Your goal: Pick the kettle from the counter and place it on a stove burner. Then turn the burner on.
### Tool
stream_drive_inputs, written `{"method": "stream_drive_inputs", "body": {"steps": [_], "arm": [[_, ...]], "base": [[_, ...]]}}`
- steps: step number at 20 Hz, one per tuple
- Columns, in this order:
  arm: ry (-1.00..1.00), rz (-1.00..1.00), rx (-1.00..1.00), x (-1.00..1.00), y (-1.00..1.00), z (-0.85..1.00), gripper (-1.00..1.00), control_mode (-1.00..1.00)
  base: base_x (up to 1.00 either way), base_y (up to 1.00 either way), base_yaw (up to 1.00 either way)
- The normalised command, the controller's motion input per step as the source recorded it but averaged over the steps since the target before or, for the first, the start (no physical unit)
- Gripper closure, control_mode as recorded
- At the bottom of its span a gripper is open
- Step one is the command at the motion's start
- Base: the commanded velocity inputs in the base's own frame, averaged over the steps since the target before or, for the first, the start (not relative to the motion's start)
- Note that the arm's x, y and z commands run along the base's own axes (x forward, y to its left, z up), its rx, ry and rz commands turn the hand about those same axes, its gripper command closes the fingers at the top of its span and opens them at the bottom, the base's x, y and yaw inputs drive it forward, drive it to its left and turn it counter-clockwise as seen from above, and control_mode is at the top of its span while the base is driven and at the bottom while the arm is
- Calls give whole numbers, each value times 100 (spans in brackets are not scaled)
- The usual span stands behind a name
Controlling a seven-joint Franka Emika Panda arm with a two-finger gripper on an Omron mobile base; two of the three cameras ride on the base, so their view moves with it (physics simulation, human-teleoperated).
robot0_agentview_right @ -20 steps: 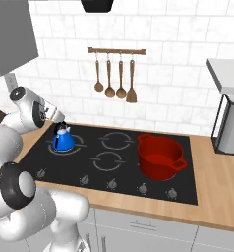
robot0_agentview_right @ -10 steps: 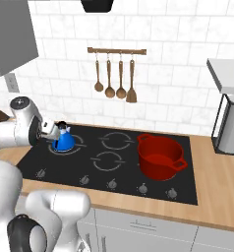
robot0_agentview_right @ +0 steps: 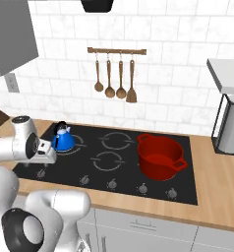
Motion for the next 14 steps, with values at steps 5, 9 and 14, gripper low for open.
{"method": "stream_drive_inputs", "body": {"steps": [5,9,14], "arm": [[10,0,1,38,16,-33,-100,-100],[0,-2,0,23,13,-41,-100,-100],[0,-1,0,6,8,-59,-100,-100]], "base": [[0,0,0],[0,0,0],[0,0,0]]}}
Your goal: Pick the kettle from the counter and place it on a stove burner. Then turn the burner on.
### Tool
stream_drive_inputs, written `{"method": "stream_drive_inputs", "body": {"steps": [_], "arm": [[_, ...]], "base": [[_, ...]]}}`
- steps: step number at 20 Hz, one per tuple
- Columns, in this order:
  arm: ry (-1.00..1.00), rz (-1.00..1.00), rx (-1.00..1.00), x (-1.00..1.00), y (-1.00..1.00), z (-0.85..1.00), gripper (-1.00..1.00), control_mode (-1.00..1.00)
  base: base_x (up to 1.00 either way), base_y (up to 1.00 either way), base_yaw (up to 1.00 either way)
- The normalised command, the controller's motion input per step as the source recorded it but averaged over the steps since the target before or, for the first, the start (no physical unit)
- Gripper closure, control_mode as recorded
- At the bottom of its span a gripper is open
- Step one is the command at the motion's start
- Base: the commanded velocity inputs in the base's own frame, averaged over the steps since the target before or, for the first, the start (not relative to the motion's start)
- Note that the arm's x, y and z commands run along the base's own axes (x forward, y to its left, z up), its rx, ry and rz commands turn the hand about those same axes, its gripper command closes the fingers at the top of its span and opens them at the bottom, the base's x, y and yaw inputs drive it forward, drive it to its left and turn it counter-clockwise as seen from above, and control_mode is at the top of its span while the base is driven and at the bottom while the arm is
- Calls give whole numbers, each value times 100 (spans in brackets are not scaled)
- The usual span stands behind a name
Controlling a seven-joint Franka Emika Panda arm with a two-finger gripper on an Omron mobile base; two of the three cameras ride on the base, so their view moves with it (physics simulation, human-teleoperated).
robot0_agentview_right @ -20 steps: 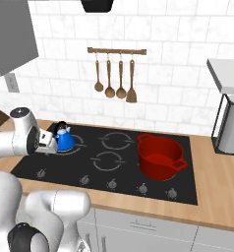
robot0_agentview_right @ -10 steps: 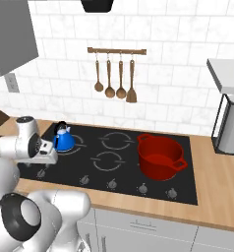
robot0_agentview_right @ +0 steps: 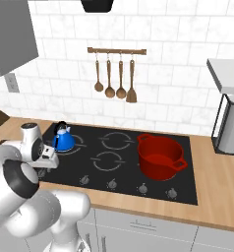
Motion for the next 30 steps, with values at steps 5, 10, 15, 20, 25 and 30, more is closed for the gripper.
{"method": "stream_drive_inputs", "body": {"steps": [5,10,15,20,25,30], "arm": [[0,-1,0,1,0,-42,-100,-100],[0,0,0,0,0,-8,100,-100],[0,0,0,0,0,0,100,-100],[-3,7,0,-5,0,1,100,-100],[-2,48,-1,-15,7,24,100,-100],[0,60,-10,0,24,26,100,-100]], "base": [[0,0,0],[0,0,0],[0,0,0],[0,0,0],[0,0,0],[0,0,0]]}}
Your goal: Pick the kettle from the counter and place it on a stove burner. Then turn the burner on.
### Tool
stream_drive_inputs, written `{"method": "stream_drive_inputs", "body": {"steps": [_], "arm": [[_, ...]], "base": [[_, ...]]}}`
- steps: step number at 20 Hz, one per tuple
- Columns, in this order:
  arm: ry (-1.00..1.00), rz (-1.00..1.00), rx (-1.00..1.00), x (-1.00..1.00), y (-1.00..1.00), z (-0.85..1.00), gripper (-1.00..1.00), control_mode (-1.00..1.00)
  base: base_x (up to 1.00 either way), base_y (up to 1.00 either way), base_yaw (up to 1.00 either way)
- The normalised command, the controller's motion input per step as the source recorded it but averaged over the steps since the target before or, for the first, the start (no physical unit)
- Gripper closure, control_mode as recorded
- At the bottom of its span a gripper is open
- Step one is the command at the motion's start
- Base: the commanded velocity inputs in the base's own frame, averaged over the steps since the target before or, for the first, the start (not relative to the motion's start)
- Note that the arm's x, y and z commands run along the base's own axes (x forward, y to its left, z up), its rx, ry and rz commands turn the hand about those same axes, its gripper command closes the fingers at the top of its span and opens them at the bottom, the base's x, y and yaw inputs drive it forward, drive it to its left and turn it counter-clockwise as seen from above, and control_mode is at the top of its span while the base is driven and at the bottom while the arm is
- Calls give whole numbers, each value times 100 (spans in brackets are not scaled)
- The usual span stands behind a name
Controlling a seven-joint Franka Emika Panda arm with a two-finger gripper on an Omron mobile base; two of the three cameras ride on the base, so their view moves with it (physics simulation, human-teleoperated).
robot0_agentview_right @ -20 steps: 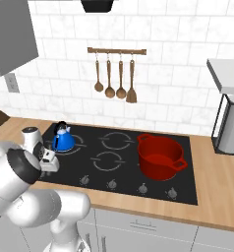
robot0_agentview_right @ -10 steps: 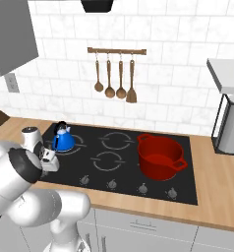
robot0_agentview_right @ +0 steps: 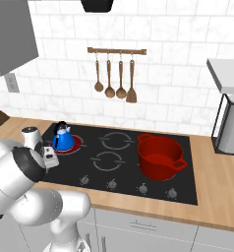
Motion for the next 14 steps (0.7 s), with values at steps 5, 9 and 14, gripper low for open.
{"method": "stream_drive_inputs", "body": {"steps": [5,9,14], "arm": [[-1,58,-12,0,26,33,100,-100],[-2,22,-5,-6,7,6,100,-100],[0,0,0,0,0,0,100,-100]], "base": [[0,0,0],[0,0,0],[0,0,0]]}}
